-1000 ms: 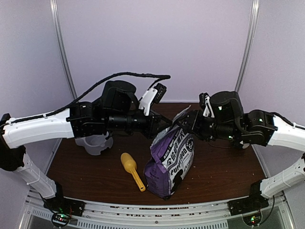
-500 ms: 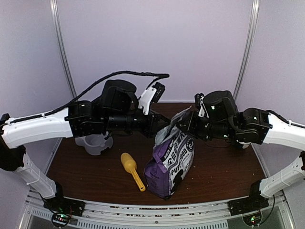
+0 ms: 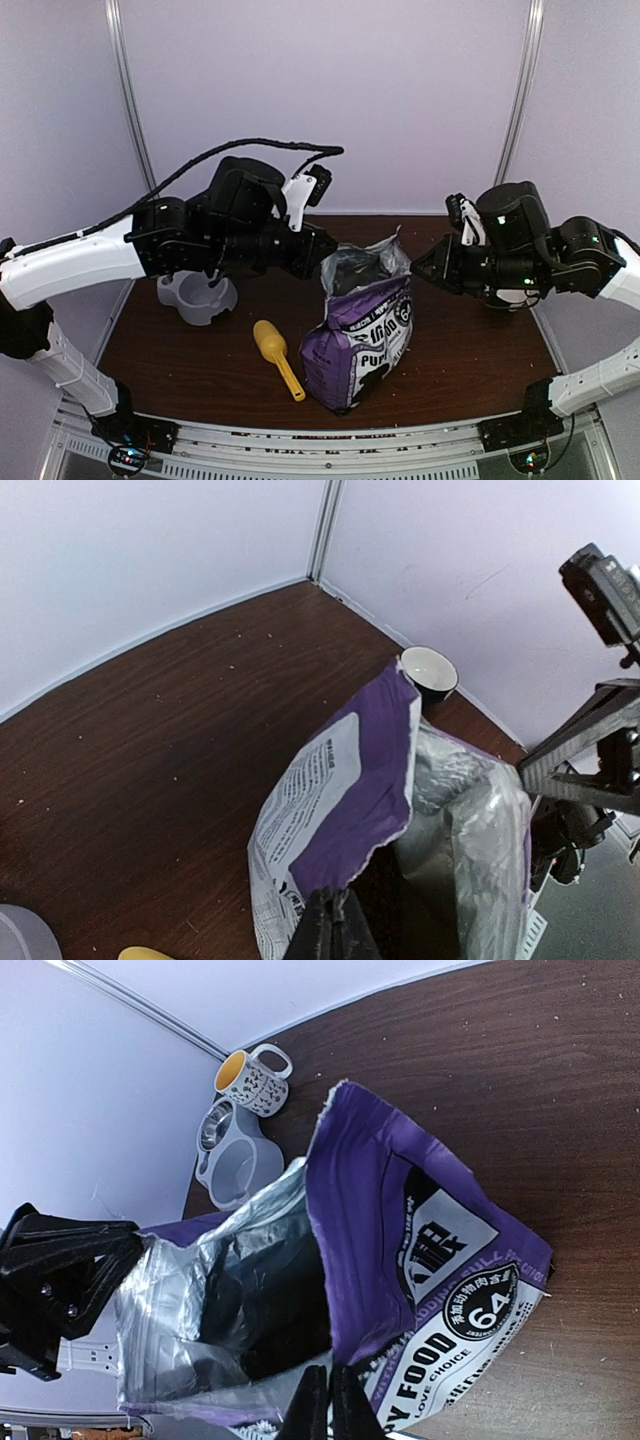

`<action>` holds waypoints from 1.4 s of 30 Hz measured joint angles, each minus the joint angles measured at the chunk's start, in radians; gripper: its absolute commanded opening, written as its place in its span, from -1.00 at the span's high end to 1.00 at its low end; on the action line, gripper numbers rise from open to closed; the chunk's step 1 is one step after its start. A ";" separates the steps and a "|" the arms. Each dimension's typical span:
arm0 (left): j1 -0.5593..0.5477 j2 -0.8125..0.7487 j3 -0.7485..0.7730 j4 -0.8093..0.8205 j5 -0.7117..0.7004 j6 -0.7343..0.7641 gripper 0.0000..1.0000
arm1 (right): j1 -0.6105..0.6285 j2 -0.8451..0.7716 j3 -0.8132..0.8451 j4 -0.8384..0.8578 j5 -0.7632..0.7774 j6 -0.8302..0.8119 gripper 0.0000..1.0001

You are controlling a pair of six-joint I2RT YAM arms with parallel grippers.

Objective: Serve the pet food
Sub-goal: Open the seal of the pet food bag.

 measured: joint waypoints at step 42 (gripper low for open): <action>0.077 0.238 0.430 -0.517 0.202 0.164 0.26 | 0.046 0.175 0.259 -0.043 -0.008 -0.099 0.25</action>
